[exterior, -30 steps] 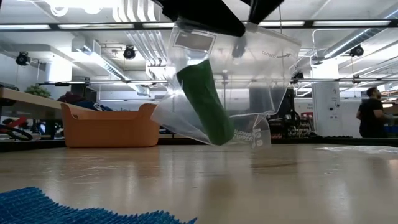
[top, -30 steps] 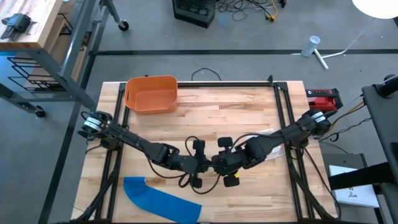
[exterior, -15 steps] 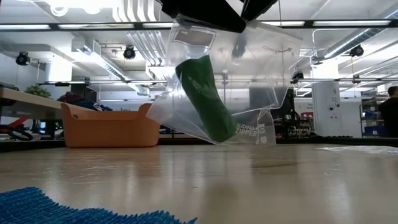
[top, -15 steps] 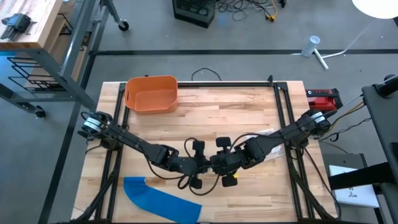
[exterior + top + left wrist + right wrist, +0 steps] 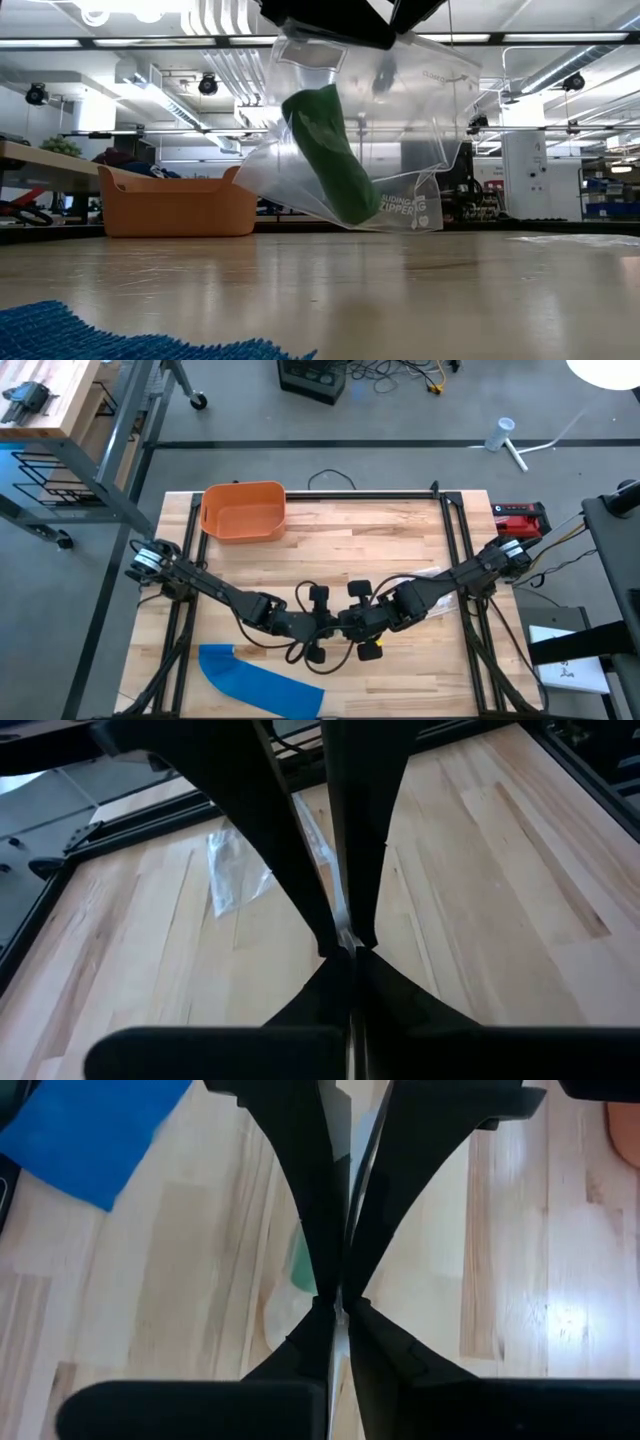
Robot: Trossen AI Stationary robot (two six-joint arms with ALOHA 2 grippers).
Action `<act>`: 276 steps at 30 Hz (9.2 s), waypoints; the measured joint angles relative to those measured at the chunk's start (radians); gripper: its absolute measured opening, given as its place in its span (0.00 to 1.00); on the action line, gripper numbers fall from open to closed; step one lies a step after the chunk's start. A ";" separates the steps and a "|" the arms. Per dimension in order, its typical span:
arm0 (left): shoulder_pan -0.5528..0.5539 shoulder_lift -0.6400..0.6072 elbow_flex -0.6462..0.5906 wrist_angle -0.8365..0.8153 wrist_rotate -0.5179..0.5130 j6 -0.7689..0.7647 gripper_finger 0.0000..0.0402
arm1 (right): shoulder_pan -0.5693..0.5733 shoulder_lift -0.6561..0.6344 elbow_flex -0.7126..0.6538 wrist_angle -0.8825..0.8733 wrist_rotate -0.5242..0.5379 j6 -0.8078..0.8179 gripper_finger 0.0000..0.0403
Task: Roll bandage
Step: Close the transparent zip bag, then put the transparent zip bag containing the rolled green bandage into the orange bin, then roll the blue bandage
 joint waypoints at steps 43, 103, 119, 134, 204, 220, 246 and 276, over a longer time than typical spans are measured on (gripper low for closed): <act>-0.007 -0.012 0.002 -0.007 0.001 0.003 0.00 | 0.018 0.002 0.004 -0.211 -0.016 0.162 0.10; 0.985 -0.484 -0.495 0.140 -0.173 -0.443 0.00 | 0.141 0.289 0.032 0.389 -0.025 0.524 0.06; 0.860 -0.352 -0.600 0.372 -0.473 -0.681 0.00 | 0.159 0.301 0.026 0.398 0.026 0.373 0.06; 0.800 -0.242 -0.512 0.362 -0.484 -0.702 0.17 | 0.170 0.301 0.026 0.396 -0.008 0.180 0.06; -0.250 -0.338 -0.250 -0.819 0.585 -1.573 0.45 | 0.106 0.303 -0.109 0.607 0.123 -0.342 0.08; -0.299 -0.281 -0.259 -0.991 0.593 -1.356 0.38 | 0.095 0.303 -0.122 0.647 0.123 -0.365 0.15; -0.340 -0.283 -0.495 -0.744 0.599 -1.223 0.38 | 0.095 0.303 -0.123 0.670 0.122 -0.253 0.13; -0.237 -0.282 -0.280 -0.769 0.208 -1.031 0.10 | 0.100 0.129 -0.126 0.364 0.130 -0.202 0.08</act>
